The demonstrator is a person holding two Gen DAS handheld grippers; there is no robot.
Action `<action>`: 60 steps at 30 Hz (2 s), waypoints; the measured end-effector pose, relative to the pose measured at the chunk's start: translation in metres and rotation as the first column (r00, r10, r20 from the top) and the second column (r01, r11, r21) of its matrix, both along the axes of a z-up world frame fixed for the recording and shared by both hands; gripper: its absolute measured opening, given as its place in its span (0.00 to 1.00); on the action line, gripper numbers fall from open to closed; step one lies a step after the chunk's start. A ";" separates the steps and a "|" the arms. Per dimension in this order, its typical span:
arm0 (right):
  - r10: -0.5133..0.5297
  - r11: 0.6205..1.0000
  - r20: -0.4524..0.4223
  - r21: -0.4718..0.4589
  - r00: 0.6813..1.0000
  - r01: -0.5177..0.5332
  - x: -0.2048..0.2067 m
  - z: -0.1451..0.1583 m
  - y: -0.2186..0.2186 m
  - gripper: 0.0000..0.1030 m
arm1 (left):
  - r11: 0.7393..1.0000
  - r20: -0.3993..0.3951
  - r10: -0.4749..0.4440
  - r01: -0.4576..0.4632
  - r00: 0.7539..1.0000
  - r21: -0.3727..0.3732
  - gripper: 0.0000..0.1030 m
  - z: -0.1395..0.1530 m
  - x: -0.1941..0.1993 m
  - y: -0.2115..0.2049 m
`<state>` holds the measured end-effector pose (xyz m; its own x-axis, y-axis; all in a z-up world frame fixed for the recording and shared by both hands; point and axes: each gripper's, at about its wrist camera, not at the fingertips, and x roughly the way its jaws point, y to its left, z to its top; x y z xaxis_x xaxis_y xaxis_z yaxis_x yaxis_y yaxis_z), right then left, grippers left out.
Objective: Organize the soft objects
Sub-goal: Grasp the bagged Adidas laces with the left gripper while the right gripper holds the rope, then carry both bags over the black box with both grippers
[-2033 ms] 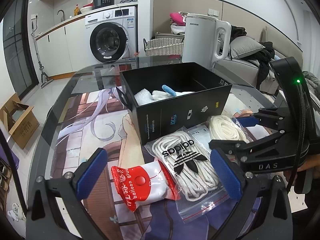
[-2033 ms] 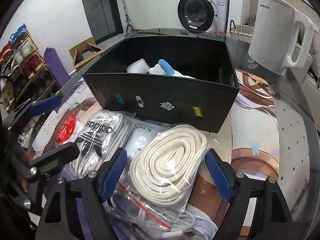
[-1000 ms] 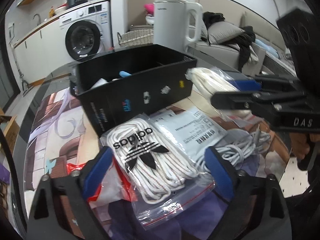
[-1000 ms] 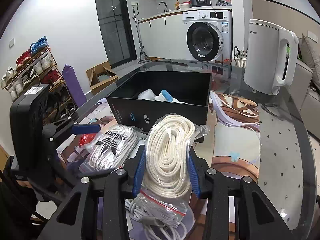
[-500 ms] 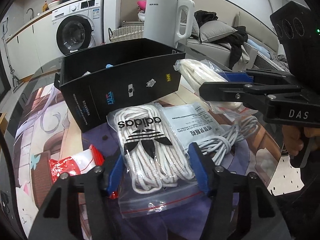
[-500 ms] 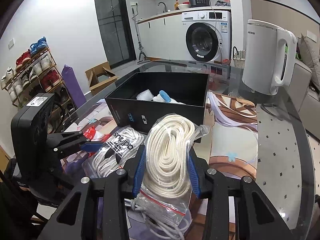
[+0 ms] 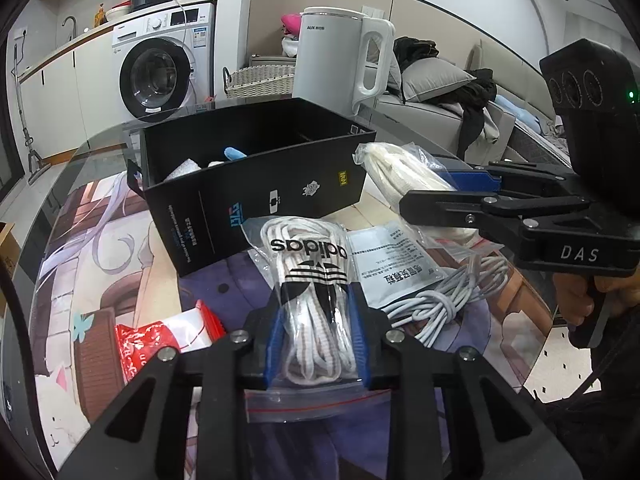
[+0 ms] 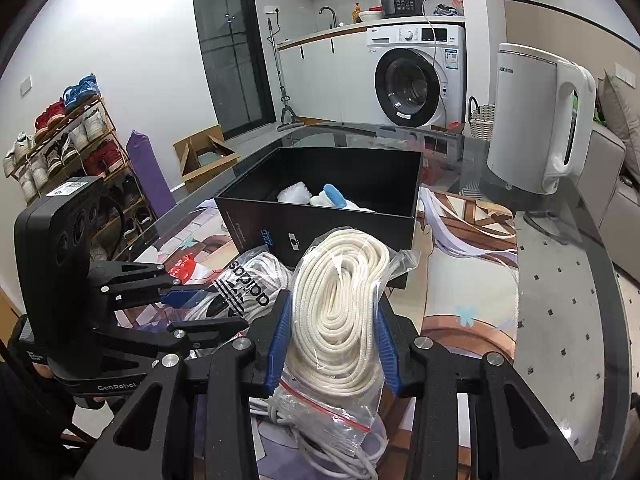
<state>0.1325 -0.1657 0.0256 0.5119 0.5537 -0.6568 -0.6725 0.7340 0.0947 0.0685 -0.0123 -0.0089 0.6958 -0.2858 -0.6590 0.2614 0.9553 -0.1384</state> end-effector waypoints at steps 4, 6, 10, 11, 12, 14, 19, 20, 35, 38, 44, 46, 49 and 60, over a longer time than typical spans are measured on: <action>0.001 1.000 0.005 0.004 1.000 -0.001 -0.001 0.001 0.000 0.38 | 1.000 0.017 0.004 -0.003 1.000 -0.011 0.26 0.004 -0.001 0.002; 0.000 1.000 0.007 0.006 1.000 0.000 -0.002 0.002 -0.001 0.38 | 1.000 0.024 0.005 -0.004 1.000 -0.019 0.26 0.007 -0.001 0.003; 0.000 1.000 0.014 0.011 1.000 0.000 -0.002 0.003 -0.003 0.38 | 0.999 0.040 0.014 -0.012 0.999 -0.035 0.25 0.011 -0.003 0.006; -0.001 1.000 0.017 0.014 1.000 0.001 -0.002 0.004 -0.003 0.38 | 0.999 0.042 0.017 -0.015 0.999 -0.038 0.25 0.012 -0.003 0.007; -0.002 1.000 0.021 0.018 1.000 0.002 -0.002 0.005 -0.003 0.38 | 0.999 0.045 0.020 -0.018 0.999 -0.041 0.25 0.012 -0.003 0.008; -0.001 1.000 0.025 0.023 1.000 0.000 -0.003 0.006 -0.004 0.38 | 0.999 0.055 0.028 -0.025 0.998 -0.049 0.25 0.015 -0.003 0.011; 0.001 0.999 0.037 0.033 0.999 -0.002 -0.005 0.010 -0.004 0.38 | 0.997 0.085 0.041 -0.035 0.996 -0.068 0.25 0.022 -0.007 0.015; 0.003 0.999 0.038 0.034 0.999 -0.004 -0.006 0.010 -0.004 0.38 | 0.997 0.089 0.045 -0.038 0.995 -0.071 0.25 0.023 -0.007 0.016; 0.009 0.998 0.069 0.054 0.998 -0.013 -0.013 0.016 -0.005 0.38 | 0.990 0.163 0.106 -0.089 0.981 -0.108 0.25 0.042 -0.013 0.031; 0.010 0.998 0.073 0.058 0.997 -0.014 -0.014 0.017 -0.004 0.38 | 0.989 0.167 0.116 -0.098 0.979 -0.113 0.25 0.044 -0.012 0.033; 0.015 0.997 0.086 0.068 0.996 -0.020 -0.015 0.021 -0.004 0.38 | 0.983 0.194 0.154 -0.129 0.969 -0.133 0.25 0.052 -0.005 0.038; 0.017 0.997 0.092 0.069 0.996 -0.023 -0.015 0.023 -0.003 0.38 | 0.980 0.198 0.164 -0.138 0.966 -0.141 0.25 0.053 -0.002 0.040; 0.016 0.997 0.101 0.069 0.995 -0.023 -0.012 0.026 -0.002 0.38 | 0.979 0.202 0.175 -0.148 0.964 -0.142 0.25 0.054 0.004 0.043; 0.029 0.997 0.127 0.061 0.992 -0.037 0.007 0.035 0.010 0.38 | 0.978 0.224 0.190 -0.165 0.956 -0.128 0.25 0.062 0.030 0.046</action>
